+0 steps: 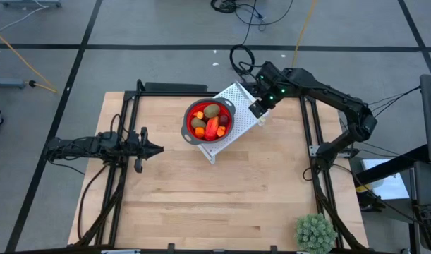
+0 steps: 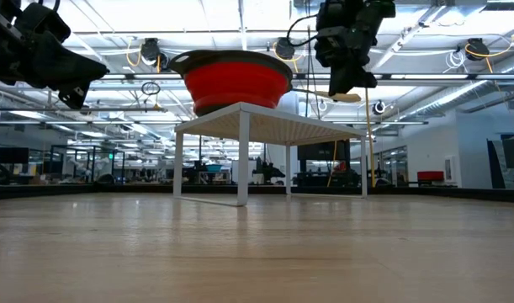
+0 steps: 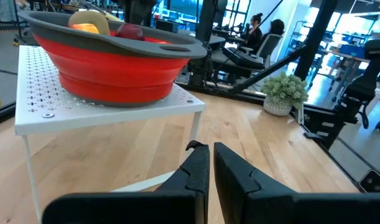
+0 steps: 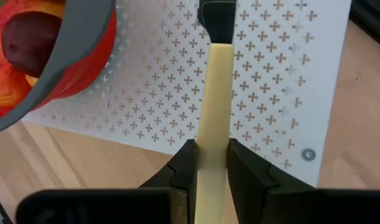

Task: Pick & Place Fruit
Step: Put the yellow knife on the shelf

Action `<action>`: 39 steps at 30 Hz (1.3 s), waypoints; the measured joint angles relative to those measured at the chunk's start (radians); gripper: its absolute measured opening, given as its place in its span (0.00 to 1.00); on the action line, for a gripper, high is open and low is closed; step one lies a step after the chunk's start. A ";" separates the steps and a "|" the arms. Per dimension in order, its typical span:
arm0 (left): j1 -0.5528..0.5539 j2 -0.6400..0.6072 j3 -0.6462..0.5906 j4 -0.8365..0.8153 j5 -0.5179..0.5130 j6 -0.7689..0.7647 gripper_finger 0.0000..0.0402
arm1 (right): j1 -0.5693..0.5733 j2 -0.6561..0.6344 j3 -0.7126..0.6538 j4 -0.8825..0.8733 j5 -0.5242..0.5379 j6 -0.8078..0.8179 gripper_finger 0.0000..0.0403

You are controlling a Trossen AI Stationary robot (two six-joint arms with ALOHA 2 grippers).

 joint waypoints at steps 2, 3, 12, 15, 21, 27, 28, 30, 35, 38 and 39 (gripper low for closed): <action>0.000 0.000 0.000 0.000 0.000 -0.001 0.05 | 0.000 0.004 0.000 0.008 0.000 -0.002 0.14; 0.000 0.000 0.000 0.000 0.000 -0.001 0.05 | 0.000 0.013 0.000 0.013 -0.001 -0.002 0.14; 0.000 0.000 0.000 0.000 0.000 -0.019 0.05 | 0.000 0.113 0.036 -0.014 -0.002 -0.044 0.14; 0.000 0.000 0.000 0.000 0.000 -0.020 0.05 | 0.000 0.150 0.092 -0.031 -0.002 -0.055 0.14; 0.000 0.000 0.000 0.000 0.000 -0.020 0.05 | 0.000 0.227 0.189 -0.107 0.000 -0.097 0.14; 0.000 0.000 0.000 0.000 0.000 -0.021 0.05 | -0.005 0.272 0.215 -0.144 0.000 -0.099 0.14; 0.000 0.000 0.000 0.000 0.000 -0.020 0.05 | -0.006 0.274 0.215 -0.151 0.000 -0.099 0.14; 0.000 0.000 0.000 0.000 0.000 -0.018 0.05 | -0.006 0.276 0.215 -0.162 0.001 -0.098 0.14; 0.000 0.000 0.000 0.000 0.000 -0.015 0.05 | -0.006 0.276 0.215 -0.174 0.051 -0.096 0.16; 0.000 0.000 0.000 0.000 0.000 -0.012 0.05 | -0.003 0.276 0.215 -0.173 0.049 -0.075 0.17; 0.000 0.000 0.000 0.000 0.000 -0.012 0.05 | -0.002 0.276 0.215 -0.173 0.049 -0.072 0.17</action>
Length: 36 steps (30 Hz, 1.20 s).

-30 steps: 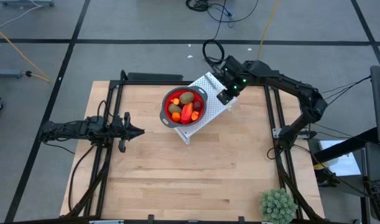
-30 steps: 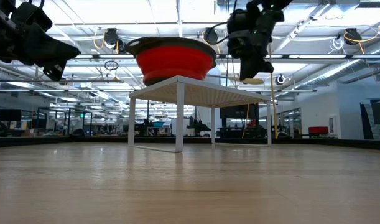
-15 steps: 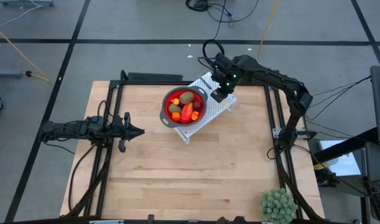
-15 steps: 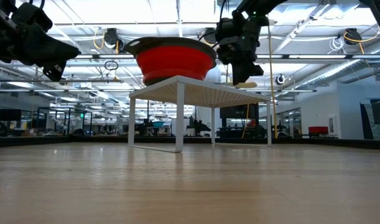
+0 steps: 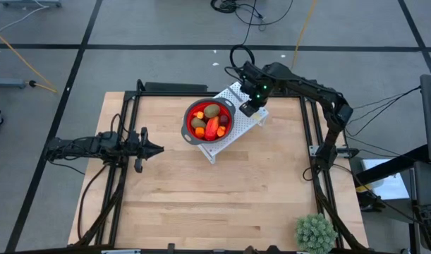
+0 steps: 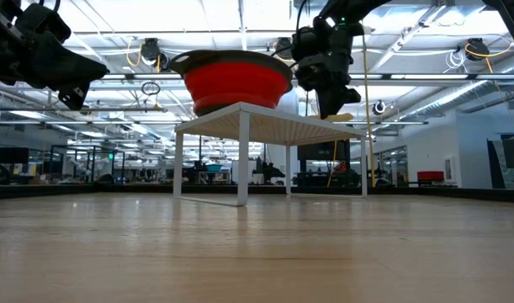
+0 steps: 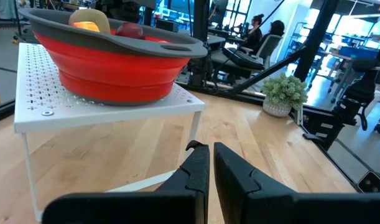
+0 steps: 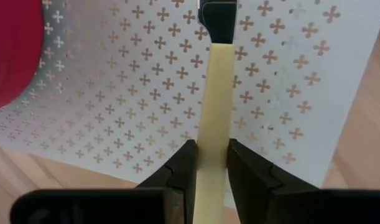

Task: Pick & Place Fruit
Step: Put the yellow knife on the shelf

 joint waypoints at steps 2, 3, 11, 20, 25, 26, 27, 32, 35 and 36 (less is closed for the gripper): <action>0.000 0.000 0.000 0.000 0.000 0.000 0.05 | 0.003 0.000 0.000 0.003 0.000 0.001 0.17; 0.000 0.000 0.000 0.000 0.000 0.000 0.05 | 0.005 0.000 0.000 0.004 0.000 0.002 0.17; 0.000 0.000 0.000 0.000 0.000 0.000 0.05 | 0.018 0.000 0.000 0.004 0.019 0.003 0.17; 0.000 0.000 0.000 0.000 0.000 0.000 0.05 | 0.017 0.000 0.000 0.004 0.029 0.028 0.17; 0.000 0.000 0.000 0.000 0.000 0.000 0.05 | 0.017 0.000 0.000 0.004 0.029 0.029 0.17; 0.000 0.000 0.000 0.000 0.000 0.000 0.05 | 0.017 0.000 0.000 0.003 0.029 0.029 0.17; 0.000 0.000 0.000 0.000 0.000 0.000 0.05 | 0.017 0.000 0.000 0.001 0.029 0.029 0.17; 0.000 0.000 0.000 0.000 0.000 0.000 0.05 | 0.017 0.000 -0.021 0.005 0.030 0.030 0.17; 0.000 0.000 0.000 0.000 0.000 0.000 0.05 | 0.017 0.000 -0.051 0.021 0.029 0.045 0.17; 0.000 0.000 0.000 0.000 0.000 0.000 0.05 | 0.017 0.000 -0.058 0.027 0.030 0.054 0.17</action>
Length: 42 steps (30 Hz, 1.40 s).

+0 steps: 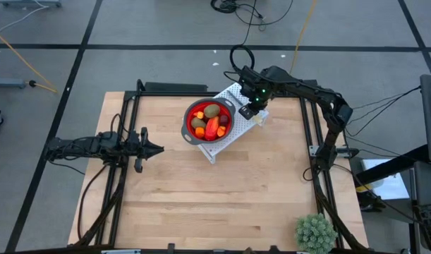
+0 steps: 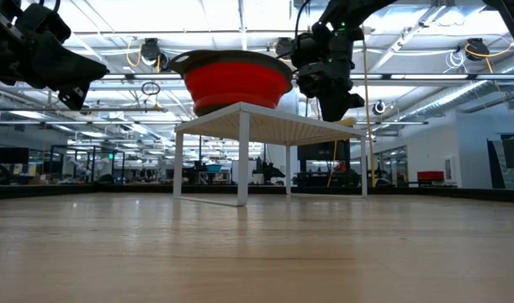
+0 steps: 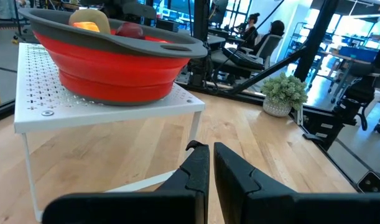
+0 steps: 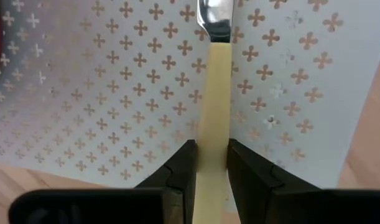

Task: Pick & Place Fruit
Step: Put the yellow knife on the shelf

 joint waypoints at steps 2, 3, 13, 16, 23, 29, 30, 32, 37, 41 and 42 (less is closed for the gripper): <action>0.000 0.000 0.000 0.000 0.000 0.000 0.05 | 0.000 -0.001 -0.004 0.003 0.000 0.006 0.17; 0.000 0.000 0.000 0.000 0.000 0.000 0.05 | -0.001 -0.001 -0.005 0.003 0.000 0.006 0.17; 0.000 0.000 0.000 0.000 0.000 0.000 0.05 | -0.002 -0.001 -0.006 0.029 -0.004 0.007 0.17; 0.000 0.000 0.000 0.000 0.000 0.000 0.05 | -0.008 -0.001 -0.007 0.028 -0.005 0.007 0.18; 0.000 0.000 0.000 0.000 0.000 0.000 0.05 | -0.013 -0.001 -0.007 0.041 -0.004 0.017 0.24; 0.000 0.000 0.000 -0.002 0.000 0.000 0.05 | -0.013 0.000 -0.007 0.069 -0.004 0.028 0.32; 0.000 0.000 0.000 -0.002 0.000 0.000 0.05 | -0.013 0.000 -0.007 0.071 -0.004 0.028 0.32; 0.000 0.000 0.000 -0.002 0.000 0.000 0.05 | -0.015 0.000 -0.007 0.076 -0.004 0.028 0.33; 0.000 0.000 0.000 -0.003 0.000 0.000 0.05 | -0.023 0.000 -0.007 0.077 -0.004 0.028 0.34; 0.000 0.000 0.000 -0.003 0.000 0.000 0.05 | -0.028 0.000 -0.007 0.076 -0.005 0.025 0.33; 0.000 0.000 0.000 -0.003 0.000 0.000 0.05 | -0.029 -0.004 -0.007 0.076 -0.006 0.023 0.33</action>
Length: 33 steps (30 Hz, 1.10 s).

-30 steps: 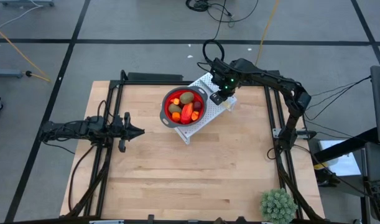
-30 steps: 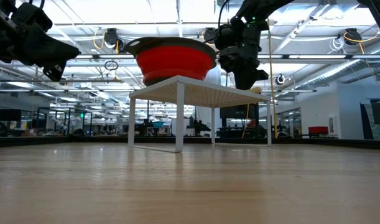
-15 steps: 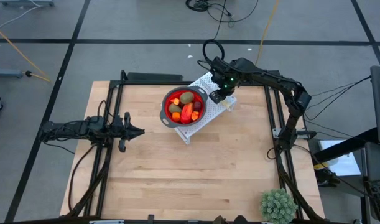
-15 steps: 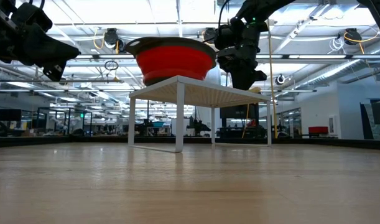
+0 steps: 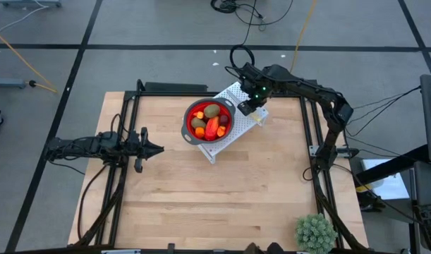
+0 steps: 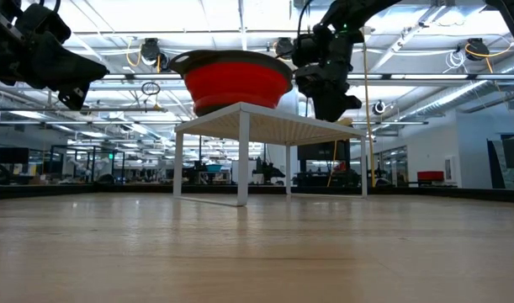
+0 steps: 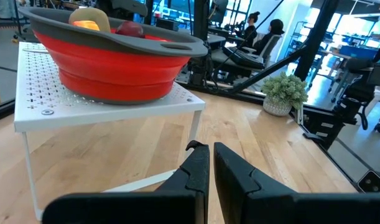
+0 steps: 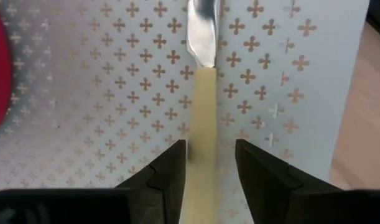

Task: Pick & Place Fruit
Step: Put the yellow knife on the shelf, then return to Home Position

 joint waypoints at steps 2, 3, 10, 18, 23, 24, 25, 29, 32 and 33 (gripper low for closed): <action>0.000 0.000 0.000 0.000 0.000 0.000 0.05 | -0.001 -0.013 -0.001 0.001 0.000 -0.003 0.32; 0.000 0.000 0.000 0.000 0.000 0.000 0.05 | -0.001 -0.021 -0.001 0.005 -0.002 -0.003 0.32; 0.000 0.000 0.000 -0.001 0.000 0.000 0.05 | -0.002 -0.125 0.000 0.023 0.000 -0.029 0.32; 0.000 0.000 0.000 -0.006 0.000 0.000 0.05 | 0.002 -0.282 0.000 0.029 0.006 -0.176 0.26; 0.000 0.000 0.000 -0.006 0.000 0.025 0.05 | 0.009 -0.391 -0.066 0.128 0.006 -0.217 0.11; 0.000 0.000 0.000 -0.006 0.000 0.036 0.05 | 0.009 -0.419 -0.098 0.161 0.005 -0.223 0.07; 0.000 0.000 0.000 -0.006 0.000 0.047 0.05 | 0.010 -0.449 -0.134 0.194 0.004 -0.232 0.04; 0.000 0.000 0.000 -0.006 0.000 0.071 0.05 | 0.025 -0.578 -0.288 0.326 0.001 -0.254 0.03; 0.000 0.000 0.000 -0.008 0.000 0.074 0.05 | 0.044 -0.679 -0.409 0.401 0.000 -0.265 0.02; 0.000 0.000 0.000 -0.014 0.000 0.074 0.05 | 0.049 -0.713 -0.447 0.427 -0.001 -0.265 0.01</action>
